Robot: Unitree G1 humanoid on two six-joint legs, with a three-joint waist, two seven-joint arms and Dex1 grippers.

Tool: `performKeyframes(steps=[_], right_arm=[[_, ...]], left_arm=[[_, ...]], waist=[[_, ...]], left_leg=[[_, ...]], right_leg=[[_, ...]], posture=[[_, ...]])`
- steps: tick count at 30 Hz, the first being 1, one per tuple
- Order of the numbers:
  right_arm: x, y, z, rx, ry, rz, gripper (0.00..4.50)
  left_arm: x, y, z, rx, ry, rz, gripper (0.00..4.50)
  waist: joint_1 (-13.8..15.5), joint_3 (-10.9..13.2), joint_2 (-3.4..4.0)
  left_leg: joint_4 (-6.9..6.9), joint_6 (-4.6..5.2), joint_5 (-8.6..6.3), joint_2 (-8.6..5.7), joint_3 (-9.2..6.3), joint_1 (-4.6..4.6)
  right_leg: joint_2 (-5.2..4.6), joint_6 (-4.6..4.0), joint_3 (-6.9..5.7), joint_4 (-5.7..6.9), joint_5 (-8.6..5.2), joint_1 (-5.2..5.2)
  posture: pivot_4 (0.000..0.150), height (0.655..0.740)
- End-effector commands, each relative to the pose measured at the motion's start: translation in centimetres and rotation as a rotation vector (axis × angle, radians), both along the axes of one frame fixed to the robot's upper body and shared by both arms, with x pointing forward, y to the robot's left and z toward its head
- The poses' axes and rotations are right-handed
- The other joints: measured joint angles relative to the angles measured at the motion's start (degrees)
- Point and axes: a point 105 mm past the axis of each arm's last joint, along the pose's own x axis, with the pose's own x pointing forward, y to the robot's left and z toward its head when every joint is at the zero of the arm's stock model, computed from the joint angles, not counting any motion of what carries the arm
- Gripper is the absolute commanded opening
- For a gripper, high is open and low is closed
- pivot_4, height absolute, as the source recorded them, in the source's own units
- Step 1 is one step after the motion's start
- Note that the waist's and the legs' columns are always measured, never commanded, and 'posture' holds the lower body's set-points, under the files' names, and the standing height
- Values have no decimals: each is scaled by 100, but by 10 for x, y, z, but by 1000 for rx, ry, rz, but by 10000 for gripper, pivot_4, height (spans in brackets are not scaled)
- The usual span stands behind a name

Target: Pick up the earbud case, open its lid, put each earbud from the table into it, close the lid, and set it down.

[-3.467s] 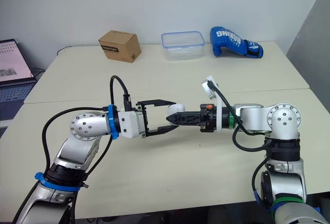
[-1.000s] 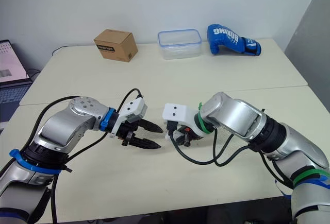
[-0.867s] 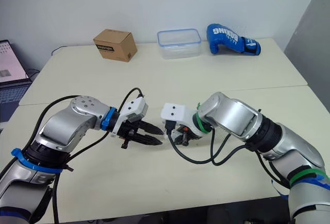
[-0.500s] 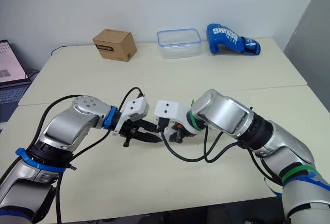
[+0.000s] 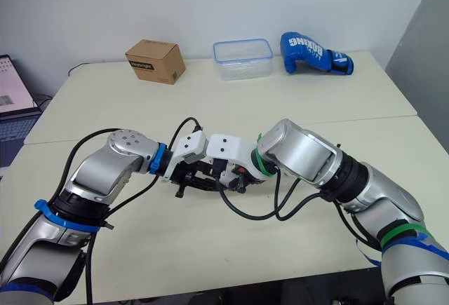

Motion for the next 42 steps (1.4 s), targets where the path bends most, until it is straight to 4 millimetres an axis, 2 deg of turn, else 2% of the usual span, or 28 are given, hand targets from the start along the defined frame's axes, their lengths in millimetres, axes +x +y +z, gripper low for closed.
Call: performKeyframes(steps=[1,5,17,23,29,34,38,42], right_arm=[[0,6,17,46,-43,18,8193],[1,6,17,44,-41,16,8193],[0,7,14,44,-35,21,8193],[2,5,17,51,-66,37,27690],[0,-10,31,157,-71,76,27690],[-12,-39,37,287,-21,98,27690],[-29,-56,54,465,50,117,27690],[-27,-58,64,602,-14,81,27690]], left_arm=[[-1,-7,12,-27,-33,-32,15349],[-4,-8,15,-46,-22,-42,7611],[-3,-5,12,-19,-42,-32,7609],[-5,-2,8,-20,-42,-21,7609],[-8,8,5,-65,-46,22,7609],[-11,15,8,-177,-58,73,7609],[-12,20,15,-341,-73,126,7609],[-18,19,19,-456,-83,117,7609]], waist=[[-1,0,0],[-2,0,0],[-8,0,0],[-15,0,0],[-14,0,0],[-8,-1,-1],[13,-1,-1],[32,-3,-4]], left_leg=[[0,0,0,0,0,0],[1,0,0,-1,0,-1],[2,0,0,-1,0,-2],[2,0,0,-1,0,-2],[3,0,0,-3,-1,-4],[6,0,0,-5,-1,-10],[5,0,0,-4,2,-8],[7,0,0,-2,1,-5]], right_leg=[[0,0,0,0,0,0],[-1,0,0,0,0,0],[-1,0,0,0,0,-1],[-2,0,0,1,0,-1],[-4,0,-2,-1,0,-1],[-8,0,-4,-3,0,-1],[-9,0,-2,-1,1,0],[-9,-2,-4,-1,2,4]], posture=[[1500,7307],[1500,7307],[1500,7307],[1500,7307],[1500,7307],[1500,7307],[1500,7307],[1500,7307]])
